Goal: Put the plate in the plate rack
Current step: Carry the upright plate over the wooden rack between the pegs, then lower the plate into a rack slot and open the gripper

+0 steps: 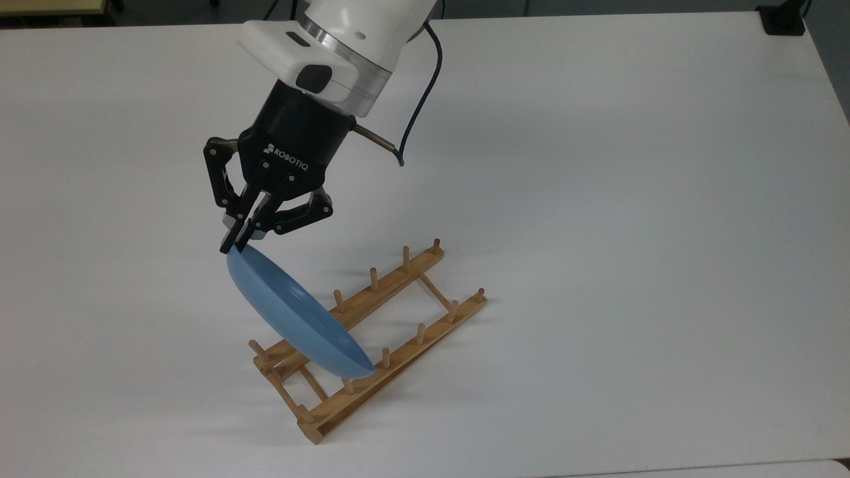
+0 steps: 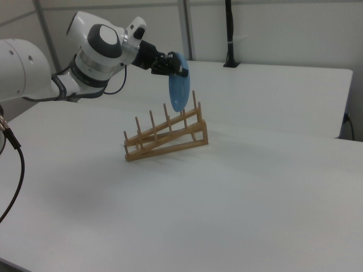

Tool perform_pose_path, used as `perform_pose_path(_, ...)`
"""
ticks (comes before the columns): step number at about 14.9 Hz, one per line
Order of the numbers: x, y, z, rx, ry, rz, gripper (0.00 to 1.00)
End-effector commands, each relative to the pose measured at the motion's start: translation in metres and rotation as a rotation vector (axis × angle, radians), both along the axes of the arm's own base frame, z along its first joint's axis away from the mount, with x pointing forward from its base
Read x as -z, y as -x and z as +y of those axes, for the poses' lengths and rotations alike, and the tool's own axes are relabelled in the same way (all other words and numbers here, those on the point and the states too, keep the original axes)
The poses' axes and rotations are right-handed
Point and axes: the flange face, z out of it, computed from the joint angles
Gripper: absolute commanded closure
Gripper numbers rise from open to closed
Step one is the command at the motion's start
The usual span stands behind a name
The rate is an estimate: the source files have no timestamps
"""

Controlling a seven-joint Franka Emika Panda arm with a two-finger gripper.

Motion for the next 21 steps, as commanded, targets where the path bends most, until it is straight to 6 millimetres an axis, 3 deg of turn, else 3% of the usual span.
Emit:
perform_pose_path(1,0.011,-0.001,0.004,0.007,0.057,-0.067,1.0)
perform_pose_path(4,0.034,-0.001,0.024,0.008,0.07,-0.096,1.0)
perform_pose_path(12,0.037,0.001,0.042,-0.007,0.046,-0.095,1.0)
perform_pose_path(14,0.05,0.003,0.042,-0.008,0.049,-0.07,1.0)
perform_pose_path(16,0.059,0.005,0.043,-0.01,0.05,-0.052,0.94)
perform_pose_path(18,0.06,0.006,0.044,-0.01,0.042,-0.05,0.78)
perform_pose_path(19,0.06,0.006,0.046,-0.007,0.027,-0.048,0.77)
perform_pose_path(21,0.057,0.006,0.044,0.013,-0.015,-0.049,0.6)
